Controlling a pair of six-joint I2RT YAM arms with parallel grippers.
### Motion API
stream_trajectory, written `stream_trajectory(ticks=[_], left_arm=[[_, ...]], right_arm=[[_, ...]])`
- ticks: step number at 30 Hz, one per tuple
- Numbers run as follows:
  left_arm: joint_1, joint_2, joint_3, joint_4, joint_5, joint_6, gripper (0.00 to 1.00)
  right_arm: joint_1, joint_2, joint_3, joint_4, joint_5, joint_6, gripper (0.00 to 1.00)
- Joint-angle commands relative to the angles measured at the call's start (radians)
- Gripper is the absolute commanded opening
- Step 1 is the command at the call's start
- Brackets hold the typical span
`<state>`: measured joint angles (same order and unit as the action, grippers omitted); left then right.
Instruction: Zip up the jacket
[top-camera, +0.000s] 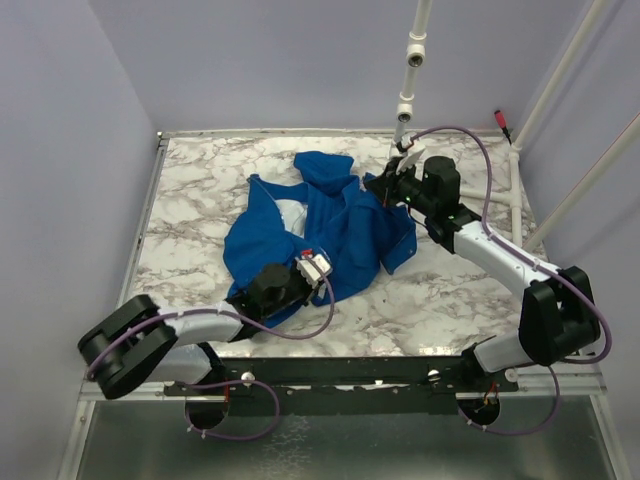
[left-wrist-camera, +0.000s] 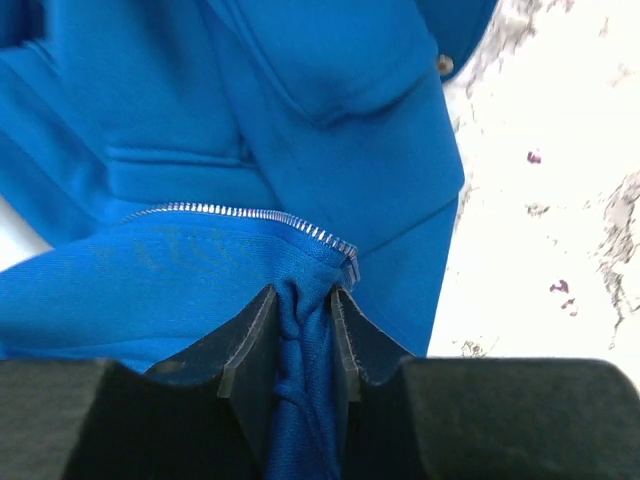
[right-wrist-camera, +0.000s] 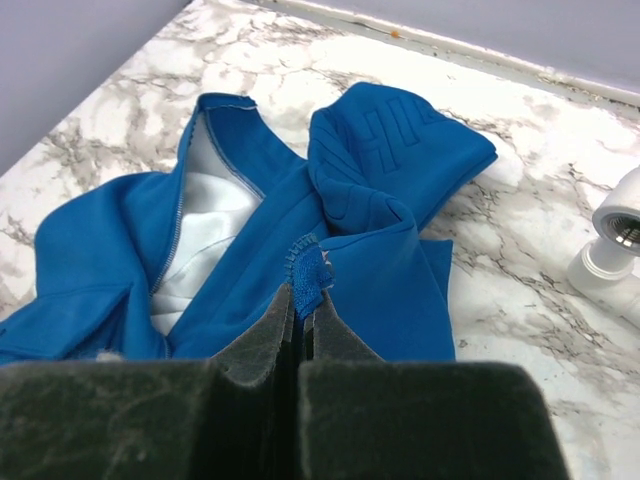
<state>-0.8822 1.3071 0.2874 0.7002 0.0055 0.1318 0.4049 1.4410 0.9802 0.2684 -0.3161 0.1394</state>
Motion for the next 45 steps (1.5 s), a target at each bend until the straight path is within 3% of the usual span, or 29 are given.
stream_trajectory(ticks=[1, 6, 10, 15, 19, 29, 40, 45], left_arm=[[0.058, -0.187, -0.001, -0.142, 0.082, 0.015, 0.28], [0.132, -0.359, 0.068, -0.315, 0.152, 0.015, 0.26], [0.200, -0.385, 0.189, -0.364, 0.207, 0.001, 0.21], [0.280, -0.314, 0.485, -0.508, 0.289, 0.049, 0.19], [0.320, -0.281, 0.707, -0.667, 0.363, 0.123, 0.23], [0.334, -0.311, 0.874, -0.974, 0.640, 0.181, 0.30], [0.335, -0.306, 0.915, -0.982, 0.719, 0.150, 0.35], [0.334, -0.298, 0.911, -0.914, 0.776, 0.050, 0.27]], right_arm=[[0.002, 0.028, 0.027, 0.033, 0.033, -0.045, 0.01], [0.003, -0.005, 0.008, 0.062, -0.082, -0.060, 0.01], [0.003, -0.050, -0.002, 0.104, -0.338, -0.085, 0.01], [0.002, -0.065, -0.010, 0.216, -0.644, 0.004, 0.01], [0.004, -0.053, 0.007, 0.338, -0.793, 0.133, 0.01], [0.033, -0.139, 0.051, 0.313, -0.962, 0.124, 0.01], [0.065, -0.152, 0.016, 0.410, -1.012, 0.234, 0.01], [0.075, -0.127, 0.052, 0.422, -1.067, 0.262, 0.01]])
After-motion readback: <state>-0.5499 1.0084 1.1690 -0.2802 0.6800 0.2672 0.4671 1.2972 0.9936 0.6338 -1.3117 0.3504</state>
